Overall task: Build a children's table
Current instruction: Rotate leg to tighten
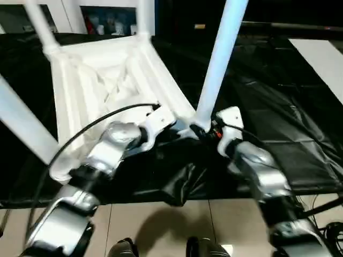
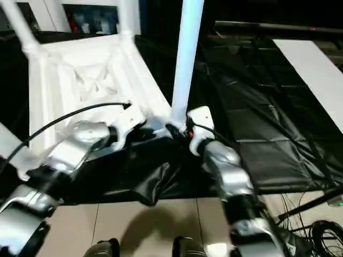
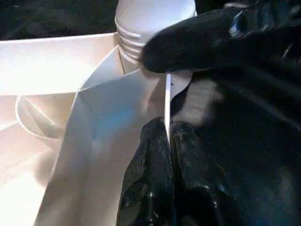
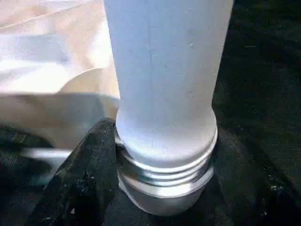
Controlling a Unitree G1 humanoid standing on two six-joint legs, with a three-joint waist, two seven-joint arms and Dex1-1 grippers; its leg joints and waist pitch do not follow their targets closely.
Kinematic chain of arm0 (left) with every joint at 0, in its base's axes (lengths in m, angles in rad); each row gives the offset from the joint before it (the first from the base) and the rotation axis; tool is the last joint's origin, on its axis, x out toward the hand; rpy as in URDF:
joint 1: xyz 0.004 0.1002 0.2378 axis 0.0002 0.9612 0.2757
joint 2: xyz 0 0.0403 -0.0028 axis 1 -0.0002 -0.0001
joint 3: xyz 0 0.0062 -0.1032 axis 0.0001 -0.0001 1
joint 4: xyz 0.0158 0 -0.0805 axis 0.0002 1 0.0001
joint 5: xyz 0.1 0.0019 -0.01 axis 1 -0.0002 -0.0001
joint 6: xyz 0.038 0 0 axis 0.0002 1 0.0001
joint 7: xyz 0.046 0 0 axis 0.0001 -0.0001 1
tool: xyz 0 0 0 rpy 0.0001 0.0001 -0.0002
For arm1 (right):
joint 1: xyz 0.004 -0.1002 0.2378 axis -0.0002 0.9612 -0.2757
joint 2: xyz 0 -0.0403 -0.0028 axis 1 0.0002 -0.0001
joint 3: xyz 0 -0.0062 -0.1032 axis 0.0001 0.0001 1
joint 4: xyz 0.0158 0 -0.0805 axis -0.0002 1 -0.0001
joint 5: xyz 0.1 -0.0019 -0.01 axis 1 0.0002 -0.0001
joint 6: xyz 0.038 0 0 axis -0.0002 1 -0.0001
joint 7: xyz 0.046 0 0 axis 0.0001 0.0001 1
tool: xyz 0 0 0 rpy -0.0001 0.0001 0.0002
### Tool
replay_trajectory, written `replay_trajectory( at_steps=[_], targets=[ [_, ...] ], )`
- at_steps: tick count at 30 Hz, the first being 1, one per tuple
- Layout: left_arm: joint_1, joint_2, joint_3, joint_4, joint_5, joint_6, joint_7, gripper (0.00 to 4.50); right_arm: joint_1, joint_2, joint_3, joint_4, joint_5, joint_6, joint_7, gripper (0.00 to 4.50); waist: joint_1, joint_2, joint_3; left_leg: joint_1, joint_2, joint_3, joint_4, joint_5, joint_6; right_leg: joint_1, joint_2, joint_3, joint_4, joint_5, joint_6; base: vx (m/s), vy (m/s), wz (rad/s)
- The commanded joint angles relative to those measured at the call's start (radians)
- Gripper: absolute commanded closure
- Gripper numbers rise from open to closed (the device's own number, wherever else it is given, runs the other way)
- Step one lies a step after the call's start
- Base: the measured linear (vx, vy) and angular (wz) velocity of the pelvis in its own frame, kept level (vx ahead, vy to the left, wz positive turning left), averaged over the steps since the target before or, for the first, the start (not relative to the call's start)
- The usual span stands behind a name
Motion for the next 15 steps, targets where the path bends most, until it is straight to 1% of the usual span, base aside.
replay_trajectory(
  at_steps=[1, 2, 3, 4, 6, 7, 8, 9, 10, 11, 12, 14, 15],
  targets=[
    [0.0, -0.013, 0.002, 0.083, 0.039, 0.009, 0.08, 4.5, -0.004, 0.042, -0.027, 0.11, -0.053, 0.008, -0.188, 1.83, -0.001, 0.002, -0.056, 0.009, 0.005, -0.007, -0.069, -0.326, -0.011, 0.033, -0.057, 0.039, -0.107, -0.539, -0.09, 0.0, 0.0, 0.0],
    [-0.002, -0.013, -0.001, 0.085, 0.044, 0.006, 0.078, 4.5, -0.013, 0.052, -0.017, 0.12, -0.06, 0.0, -0.191, 1.83, -0.002, 0.004, -0.055, 0.005, 0.006, -0.009, -0.074, -0.328, -0.015, 0.035, -0.056, 0.037, -0.105, -0.515, -0.091, 0.0, 0.0, 0.0],
    [-0.002, -0.012, -0.003, 0.084, 0.046, 0.005, 0.076, 4.5, -0.018, 0.055, -0.009, 0.124, -0.066, -0.004, -0.187, 1.83, -0.002, 0.005, -0.056, 0.006, 0.007, -0.01, -0.074, -0.332, -0.013, 0.036, -0.056, 0.036, -0.105, -0.502, -0.092, 0.0, 0.0, 0.0],
    [-0.004, -0.013, -0.004, 0.089, 0.048, 0.004, 0.075, 4.5, -0.02, 0.059, 0.001, 0.126, -0.07, -0.007, -0.167, 1.83, -0.002, 0.003, -0.055, 0.005, 0.007, -0.008, -0.076, -0.34, -0.006, 0.037, -0.053, 0.037, -0.103, -0.456, -0.096, 0.0, 0.0, 0.0],
    [-0.005, -0.013, -0.005, 0.097, 0.051, 0.0, 0.074, 4.5, -0.014, 0.064, 0.02, 0.113, -0.073, -0.02, -0.108, 1.83, -0.001, 0.004, -0.055, 0.007, 0.008, -0.005, -0.075, -0.345, 0.006, 0.034, -0.053, 0.041, -0.101, -0.419, -0.11, 0.0, 0.0, 0.0],
    [-0.005, -0.01, -0.005, 0.101, 0.052, -0.002, 0.07, 4.5, -0.007, 0.062, 0.034, 0.098, -0.077, -0.036, -0.075, 1.83, -0.001, 0.003, -0.055, 0.005, 0.008, -0.004, -0.074, -0.341, 0.008, 0.036, -0.053, 0.042, -0.1, -0.411, -0.114, 0.0, 0.0, 0.0],
    [-0.003, -0.006, -0.006, 0.1, 0.053, -0.004, 0.065, 4.5, 0.002, 0.06, 0.04, 0.079, -0.073, -0.052, -0.048, 1.48, -0.001, -0.004, -0.054, 0.004, 0.008, -0.001, -0.074, -0.334, 0.016, 0.036, -0.053, 0.044, -0.101, -0.403, -0.118, 0.0, 0.0, 0.0],
    [0.0, -0.001, -0.007, 0.096, 0.054, -0.005, 0.06, 4.5, 0.01, 0.058, 0.04, 0.058, -0.065, -0.061, -0.027, 1.27, 0.004, -0.002, -0.054, 0.007, 0.009, 0.0, -0.072, -0.324, 0.024, 0.035, -0.055, 0.045, -0.101, -0.399, -0.122, 0.0, 0.0, 0.0],
    [0.002, 0.003, -0.008, 0.095, 0.053, -0.004, 0.055, 4.5, 0.016, 0.053, 0.04, 0.039, -0.056, -0.066, -0.015, 1.13, 0.004, -0.002, -0.054, 0.008, 0.01, 0.002, -0.072, -0.319, 0.03, 0.033, -0.054, 0.047, -0.101, -0.397, -0.127, 0.0, 0.0, 0.0],
    [0.005, 0.008, -0.01, 0.09, 0.052, -0.003, 0.047, 4.5, 0.02, 0.044, 0.044, 0.02, -0.055, -0.069, -0.005, 1.11, 0.003, -0.005, -0.054, 0.007, 0.011, 0.002, -0.072, -0.319, 0.032, 0.034, -0.053, 0.046, -0.1, -0.404, -0.129, 0.0, 0.0, 0.0],
    [0.007, 0.01, -0.01, 0.087, 0.051, -0.002, 0.043, 4.5, 0.023, 0.037, 0.048, 0.009, -0.056, -0.071, 0.0, 1.04, 0.004, -0.004, -0.053, 0.004, 0.01, 0.001, -0.073, -0.32, 0.032, 0.034, -0.054, 0.047, -0.101, -0.421, -0.126, 0.0, 0.0, 0.0],
    [0.019, 0.028, -0.015, 0.068, 0.051, -0.012, 0.012, 4.5, 0.032, 0.006, 0.041, -0.05, -0.026, -0.039, 0.037, 0.79, 0.004, -0.009, -0.053, -0.002, 0.009, -0.001, -0.074, -0.299, 0.033, 0.041, -0.055, 0.045, -0.102, -0.434, -0.112, 0.0, 0.0, 0.0],
    [0.023, 0.034, -0.017, 0.059, 0.05, -0.016, -0.001, 4.5, 0.035, -0.006, 0.039, -0.068, -0.014, -0.026, 0.055, 0.79, 0.002, -0.008, -0.054, -0.006, 0.008, -0.001, -0.075, -0.286, 0.037, 0.042, -0.055, 0.045, -0.101, -0.435, -0.107, 0.0, 0.0, 0.0]
  ],
)
